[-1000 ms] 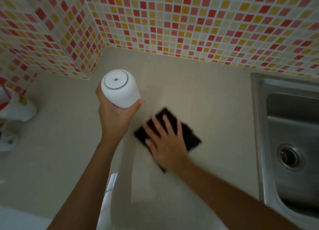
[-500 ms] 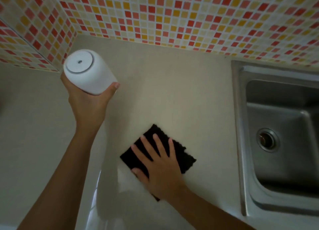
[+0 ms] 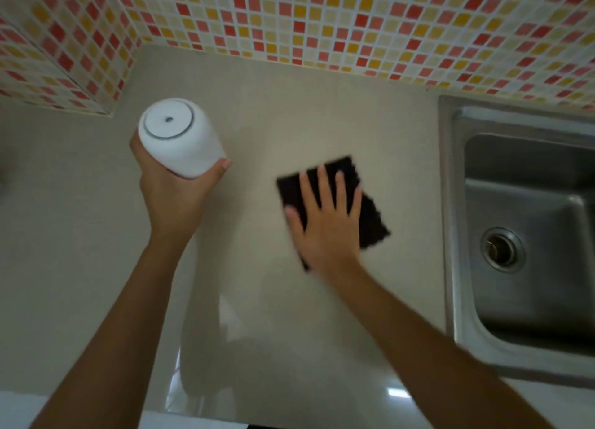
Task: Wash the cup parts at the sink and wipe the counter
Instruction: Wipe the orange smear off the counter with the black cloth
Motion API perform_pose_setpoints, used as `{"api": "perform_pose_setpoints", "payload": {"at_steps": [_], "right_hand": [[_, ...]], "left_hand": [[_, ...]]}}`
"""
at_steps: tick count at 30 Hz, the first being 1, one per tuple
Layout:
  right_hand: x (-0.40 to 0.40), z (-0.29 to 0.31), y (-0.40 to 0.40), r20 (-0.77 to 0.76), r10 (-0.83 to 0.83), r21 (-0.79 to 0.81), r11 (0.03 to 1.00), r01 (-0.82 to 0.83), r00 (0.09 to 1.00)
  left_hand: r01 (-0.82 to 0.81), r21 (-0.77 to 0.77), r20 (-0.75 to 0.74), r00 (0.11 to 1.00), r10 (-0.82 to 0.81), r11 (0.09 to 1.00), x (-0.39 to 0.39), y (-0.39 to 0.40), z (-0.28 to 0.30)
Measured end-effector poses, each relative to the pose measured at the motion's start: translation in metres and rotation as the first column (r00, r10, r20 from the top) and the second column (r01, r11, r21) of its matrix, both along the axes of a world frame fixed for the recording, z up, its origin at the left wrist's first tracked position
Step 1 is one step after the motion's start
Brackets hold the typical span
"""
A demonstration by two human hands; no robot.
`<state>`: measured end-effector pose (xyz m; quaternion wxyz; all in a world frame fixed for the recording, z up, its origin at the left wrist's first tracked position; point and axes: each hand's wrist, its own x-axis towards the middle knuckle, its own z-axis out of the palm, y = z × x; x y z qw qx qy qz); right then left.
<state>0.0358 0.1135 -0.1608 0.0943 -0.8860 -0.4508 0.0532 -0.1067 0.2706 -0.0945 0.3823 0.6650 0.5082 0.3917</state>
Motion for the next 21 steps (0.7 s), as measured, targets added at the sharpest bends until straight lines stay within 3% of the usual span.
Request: {"api": "perform_pose_setpoints", "payload": {"at_steps": [3,5,8,12,14,18,21], "right_hand": [[-0.075,0.009,-0.086,-0.039,0.142,-0.039,0.989,-0.144,0.989],[-0.080,0.009,-0.105,-0.068,0.201,-0.066,0.976,-0.206,0.977],[-0.036,0.004,-0.051,-0.041,0.168,-0.051,0.984,-0.170,0.985],[0.037,0.002,0.078,-0.051,-0.090,-0.119,0.989,0.084,0.995],[0.033,-0.001,0.108,-0.055,-0.128,-0.144,0.982,0.119,0.990],[-0.064,-0.002,0.051,-0.057,0.157,0.034,0.987,-0.155,0.986],[-0.125,0.004,-0.017,-0.134,0.373,0.018,0.927,-0.374,0.918]], "left_hand": [[-0.010,0.009,0.051,0.999,0.010,1.000,0.010,0.003,0.004],[-0.010,0.015,0.076,0.997,0.009,1.000,0.017,0.003,0.005],[-0.019,0.022,0.094,0.995,0.016,1.000,0.022,0.000,0.009],[-0.012,0.052,0.061,0.998,0.008,0.999,0.014,-0.006,0.013],[-0.027,0.051,0.042,0.999,0.024,0.998,0.008,-0.008,0.013],[-0.072,0.050,0.054,0.996,0.069,0.996,0.004,-0.007,0.012],[-0.046,0.050,0.052,0.998,0.043,0.998,0.011,-0.005,0.008]]}}
